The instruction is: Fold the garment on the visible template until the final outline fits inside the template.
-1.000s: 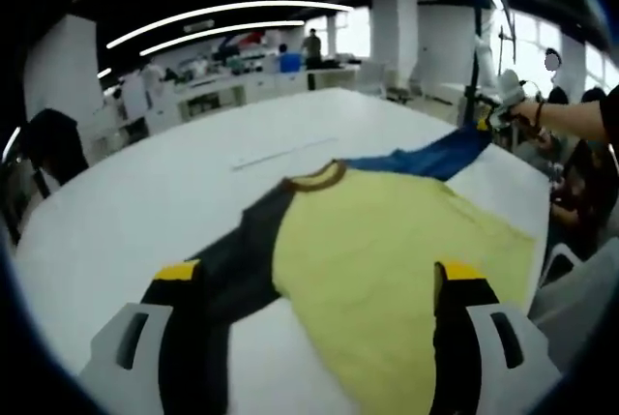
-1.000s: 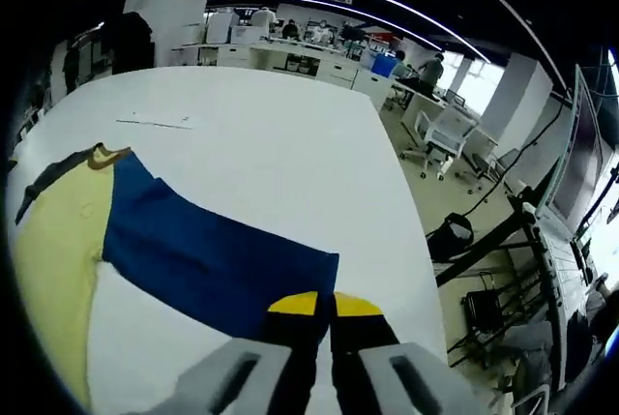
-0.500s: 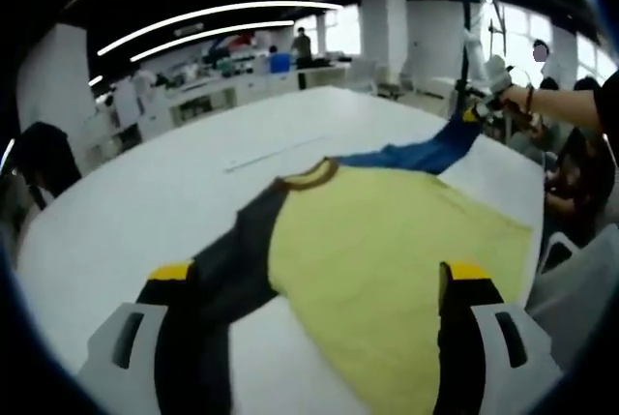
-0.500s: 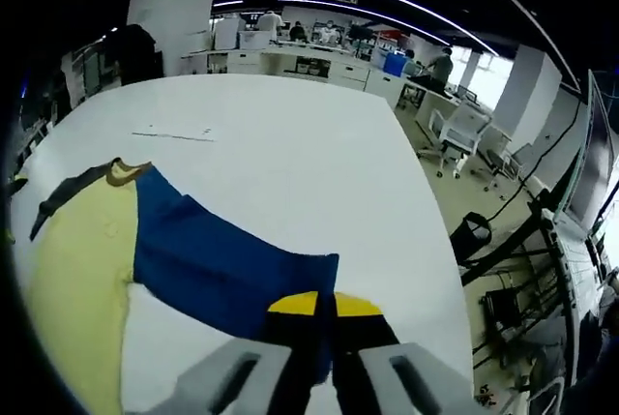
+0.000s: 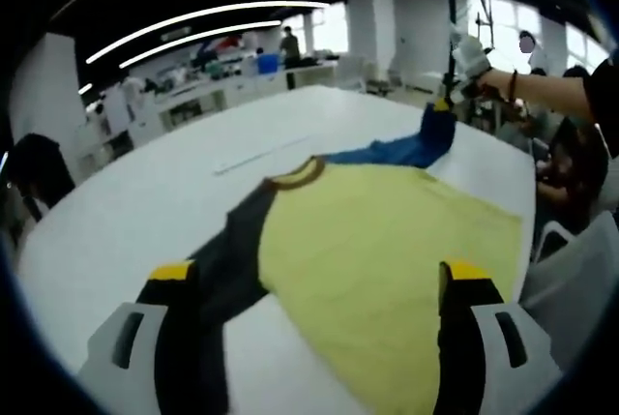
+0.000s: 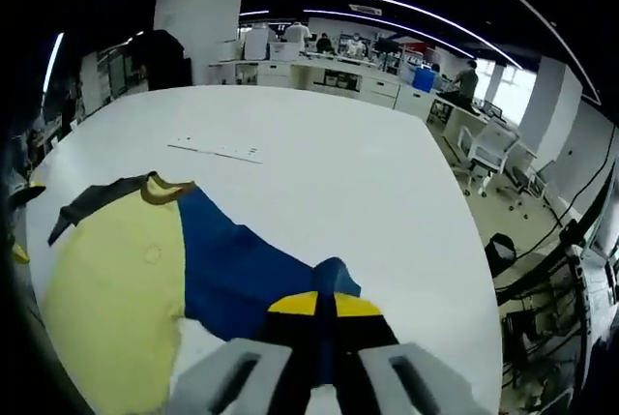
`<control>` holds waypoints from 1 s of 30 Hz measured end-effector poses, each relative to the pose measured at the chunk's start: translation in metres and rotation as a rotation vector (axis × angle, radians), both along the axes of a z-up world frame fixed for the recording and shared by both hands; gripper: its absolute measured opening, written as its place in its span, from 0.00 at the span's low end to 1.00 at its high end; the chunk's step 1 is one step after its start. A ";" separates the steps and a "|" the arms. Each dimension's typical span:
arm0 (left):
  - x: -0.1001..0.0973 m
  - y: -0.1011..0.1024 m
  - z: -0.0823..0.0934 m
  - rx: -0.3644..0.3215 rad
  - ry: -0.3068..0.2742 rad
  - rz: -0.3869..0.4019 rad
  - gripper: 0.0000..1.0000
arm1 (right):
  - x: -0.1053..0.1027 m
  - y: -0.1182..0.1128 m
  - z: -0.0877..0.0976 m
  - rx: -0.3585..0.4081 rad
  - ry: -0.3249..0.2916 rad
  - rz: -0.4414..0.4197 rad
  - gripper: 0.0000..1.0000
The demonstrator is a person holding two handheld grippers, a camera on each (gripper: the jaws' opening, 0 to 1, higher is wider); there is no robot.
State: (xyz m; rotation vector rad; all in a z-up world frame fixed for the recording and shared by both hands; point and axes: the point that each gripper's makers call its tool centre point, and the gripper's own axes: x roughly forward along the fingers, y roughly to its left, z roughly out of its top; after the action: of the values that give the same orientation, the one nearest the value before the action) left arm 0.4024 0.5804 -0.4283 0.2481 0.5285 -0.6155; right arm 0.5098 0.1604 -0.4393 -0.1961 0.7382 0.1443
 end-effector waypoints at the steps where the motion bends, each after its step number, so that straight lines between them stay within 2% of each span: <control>1: 0.000 0.000 0.000 -0.002 0.000 0.000 0.99 | 0.001 0.004 0.000 0.002 -0.001 0.004 0.00; 8: -0.004 0.002 0.003 -0.011 0.002 0.003 0.99 | 0.012 0.039 0.003 0.028 -0.018 0.051 0.00; 18: -0.007 0.004 0.004 -0.021 0.009 0.006 0.99 | 0.016 0.071 0.003 0.058 -0.016 0.087 0.00; 23: -0.007 0.005 0.005 -0.032 0.011 0.016 0.99 | 0.016 0.082 0.002 0.093 -0.012 0.080 0.00; 30: -0.011 0.007 0.002 -0.018 0.018 0.016 0.99 | 0.015 0.110 0.005 0.153 -0.027 0.101 0.00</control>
State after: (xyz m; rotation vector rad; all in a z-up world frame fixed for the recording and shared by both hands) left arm 0.3919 0.5877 -0.4264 0.2213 0.5421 -0.6073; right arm 0.5243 0.2706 -0.4346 -0.0897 0.6873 0.2922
